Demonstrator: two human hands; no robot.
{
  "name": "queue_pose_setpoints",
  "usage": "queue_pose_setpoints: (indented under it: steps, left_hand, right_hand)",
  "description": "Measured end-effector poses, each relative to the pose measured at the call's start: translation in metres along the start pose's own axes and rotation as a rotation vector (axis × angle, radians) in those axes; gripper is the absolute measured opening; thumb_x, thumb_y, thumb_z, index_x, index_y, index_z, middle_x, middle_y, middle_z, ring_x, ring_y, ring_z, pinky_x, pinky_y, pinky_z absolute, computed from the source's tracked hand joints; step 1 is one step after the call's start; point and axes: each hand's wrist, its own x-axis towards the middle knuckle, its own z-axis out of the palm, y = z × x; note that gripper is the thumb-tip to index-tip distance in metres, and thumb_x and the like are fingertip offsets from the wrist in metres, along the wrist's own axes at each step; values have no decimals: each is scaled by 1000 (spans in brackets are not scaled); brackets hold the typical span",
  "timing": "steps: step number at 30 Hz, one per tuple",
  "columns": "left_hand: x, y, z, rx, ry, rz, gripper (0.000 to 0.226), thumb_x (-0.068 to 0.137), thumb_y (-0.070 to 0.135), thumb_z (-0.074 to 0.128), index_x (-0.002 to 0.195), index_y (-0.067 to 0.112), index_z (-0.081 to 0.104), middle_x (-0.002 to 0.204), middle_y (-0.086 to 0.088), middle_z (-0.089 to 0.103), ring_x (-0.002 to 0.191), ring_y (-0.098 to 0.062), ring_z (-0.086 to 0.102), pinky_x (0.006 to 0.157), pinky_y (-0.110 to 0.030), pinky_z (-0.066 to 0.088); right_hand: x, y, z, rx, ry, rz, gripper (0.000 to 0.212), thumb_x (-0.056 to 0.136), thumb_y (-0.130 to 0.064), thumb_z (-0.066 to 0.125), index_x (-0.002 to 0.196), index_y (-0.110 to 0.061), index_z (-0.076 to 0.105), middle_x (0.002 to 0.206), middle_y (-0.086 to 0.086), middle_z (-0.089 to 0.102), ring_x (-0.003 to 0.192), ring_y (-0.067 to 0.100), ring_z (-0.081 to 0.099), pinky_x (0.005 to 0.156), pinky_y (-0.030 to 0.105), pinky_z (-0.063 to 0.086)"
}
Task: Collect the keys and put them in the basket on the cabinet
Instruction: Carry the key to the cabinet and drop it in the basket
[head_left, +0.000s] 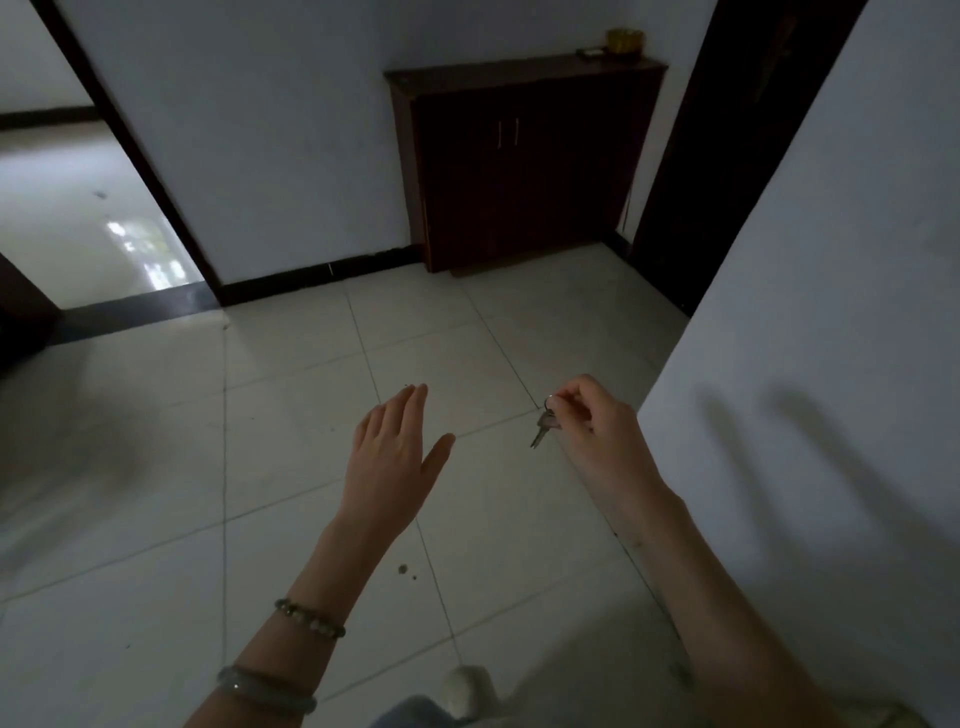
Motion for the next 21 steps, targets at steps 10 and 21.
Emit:
queue_pose_setpoints:
  steps: [10, 21]
  left_hand:
    - [128, -39, 30, -46, -9, 43, 60, 92, 41, 45, 138, 5, 31, 141, -16, 42, 129, -30, 37, 108, -43, 28]
    - [336, -53, 75, -31, -14, 113, 60, 92, 42, 44, 137, 4, 33, 139, -16, 44, 128, -30, 39, 107, -42, 30]
  right_hand:
    - [128, 19, 30, 6, -1, 24, 9, 90, -16, 54, 85, -9, 56, 82, 3, 68, 80, 7, 67, 73, 28, 54]
    - [332, 61, 25, -30, 17, 15, 10, 89, -19, 55, 89, -9, 57, 83, 2, 68, 77, 5, 65, 74, 30, 56]
